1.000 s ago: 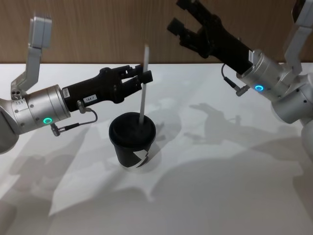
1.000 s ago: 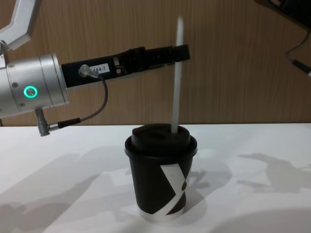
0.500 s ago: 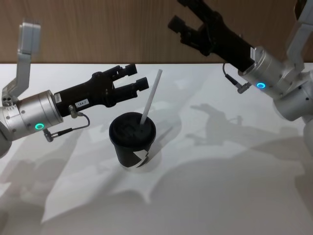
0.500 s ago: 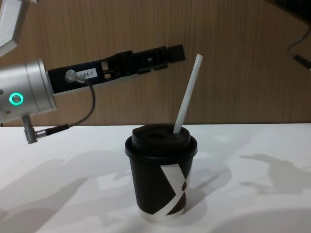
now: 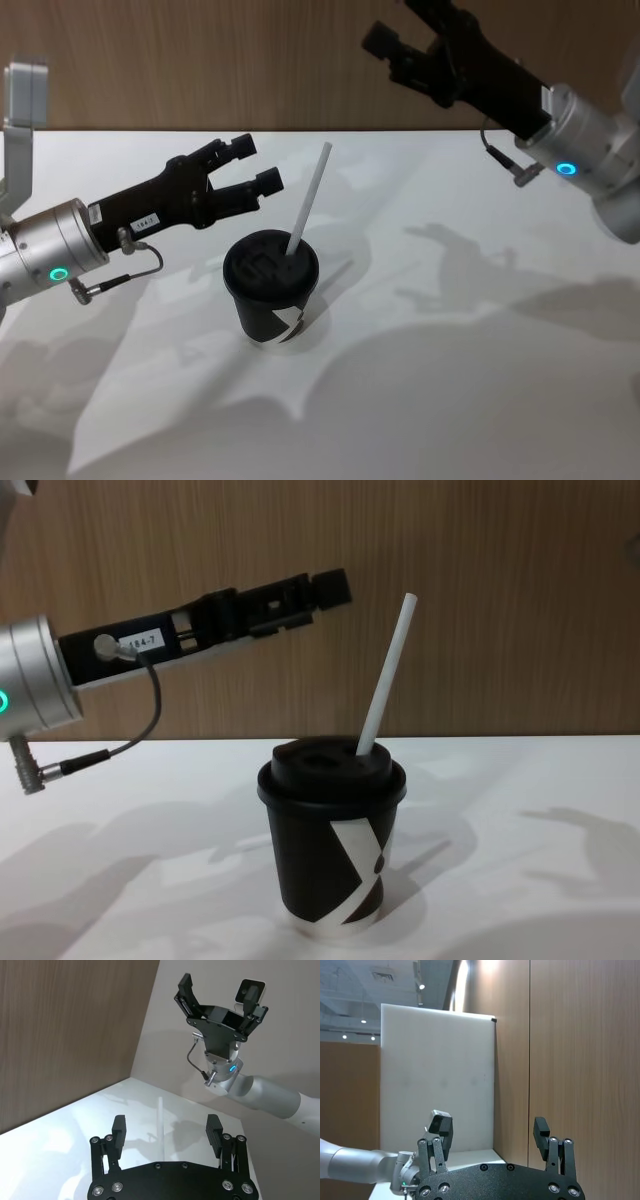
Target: Pick up the straw with one hand, pass it to the other hand, and insert it into the cup.
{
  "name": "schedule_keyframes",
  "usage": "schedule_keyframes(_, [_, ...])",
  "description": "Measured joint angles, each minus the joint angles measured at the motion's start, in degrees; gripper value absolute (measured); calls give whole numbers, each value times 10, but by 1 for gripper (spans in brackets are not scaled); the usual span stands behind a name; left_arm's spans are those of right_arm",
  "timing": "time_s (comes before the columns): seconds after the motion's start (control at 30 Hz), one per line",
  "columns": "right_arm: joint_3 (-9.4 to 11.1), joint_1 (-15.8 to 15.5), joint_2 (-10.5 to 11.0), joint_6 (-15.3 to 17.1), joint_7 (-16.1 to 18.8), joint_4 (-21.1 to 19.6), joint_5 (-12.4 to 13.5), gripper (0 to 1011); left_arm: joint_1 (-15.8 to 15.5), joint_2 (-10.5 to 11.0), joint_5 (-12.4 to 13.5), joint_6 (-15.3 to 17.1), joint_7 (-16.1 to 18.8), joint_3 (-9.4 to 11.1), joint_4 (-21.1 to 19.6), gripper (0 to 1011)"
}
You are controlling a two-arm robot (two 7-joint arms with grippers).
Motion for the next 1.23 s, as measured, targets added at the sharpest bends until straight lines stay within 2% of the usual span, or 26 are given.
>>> schedule_keyframes(0.2, [8, -34, 36, 34, -28, -63, 8, 1001, 9, 2, -7, -6, -5, -6, -2, 1003])
schedule_keyframes(0.53, [18, -84, 86, 76, -63, -143, 21, 1001, 19, 2, -14, -14, -12, -11, -3, 1002])
schedule_keyframes(0.87, [21, -113, 129, 111, -71, -196, 33, 1001, 26, -4, -14, -24, -8, -16, -3, 1003])
schedule_keyframes(1.23, [21, -128, 156, 130, -68, -224, 43, 1001, 42, -9, -8, -36, 27, -28, -11, 1002])
